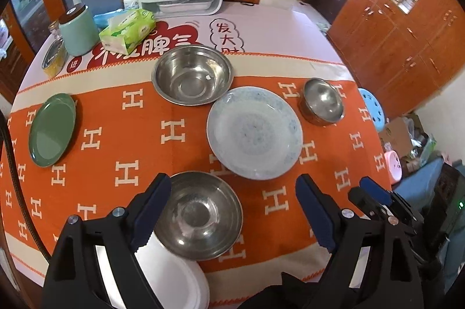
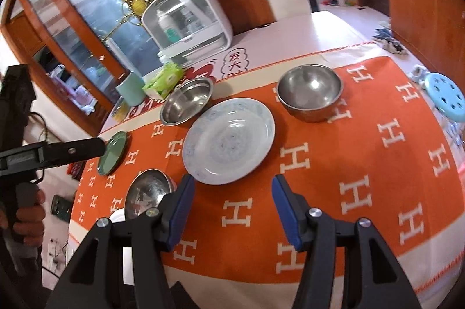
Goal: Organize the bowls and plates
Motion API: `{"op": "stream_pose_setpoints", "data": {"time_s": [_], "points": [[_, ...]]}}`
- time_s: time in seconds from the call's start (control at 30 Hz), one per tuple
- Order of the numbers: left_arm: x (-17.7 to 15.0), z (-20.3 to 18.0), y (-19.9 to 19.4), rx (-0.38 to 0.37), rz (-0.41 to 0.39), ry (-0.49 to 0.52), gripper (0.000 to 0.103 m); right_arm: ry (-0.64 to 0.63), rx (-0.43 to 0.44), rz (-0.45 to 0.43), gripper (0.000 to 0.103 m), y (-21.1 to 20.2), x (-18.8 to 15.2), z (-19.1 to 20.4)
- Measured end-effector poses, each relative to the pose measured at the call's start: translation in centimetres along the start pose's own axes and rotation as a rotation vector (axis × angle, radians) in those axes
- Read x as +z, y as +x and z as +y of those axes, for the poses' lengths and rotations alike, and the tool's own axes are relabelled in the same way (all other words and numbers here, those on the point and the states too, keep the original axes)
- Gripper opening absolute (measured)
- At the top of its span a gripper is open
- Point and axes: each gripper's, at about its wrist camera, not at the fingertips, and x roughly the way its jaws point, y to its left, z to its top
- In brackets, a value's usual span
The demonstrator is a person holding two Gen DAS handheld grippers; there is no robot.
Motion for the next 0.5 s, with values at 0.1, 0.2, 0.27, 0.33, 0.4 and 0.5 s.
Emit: {"op": "stream_pose_setpoints", "data": {"time_s": [0.1,0.2,0.27,0.33,0.4,0.5], "points": [[0.8,-0.2,1.1,0.013,0.008,-0.022,0.087,-0.010,0.032,0.017,0.055,0.7,0.7,-0.6],[1.6,-0.5,2.1,0.025,0.011,-0.033,0.087,-0.018,0.048,0.031,0.055,1.7,1.4,-1.1],[2.2,-0.7,3.0,0.037,0.022,-0.032,0.087,-0.017,0.056,0.041,0.055,2.5,1.9,-1.4],[2.7,-0.7,3.9,0.048,0.036,-0.032,0.087,-0.014,0.067,0.049,0.055,3.0,1.9,-1.5],[3.1,-0.6,5.1,0.048,0.053,-0.035,0.087,-0.010,0.087,0.064,0.055,3.8,2.0,-1.6],[3.4,-0.3,6.6,0.046,0.081,-0.048,0.087,-0.001,0.102,0.089,0.055,4.8,2.0,-2.0]]}}
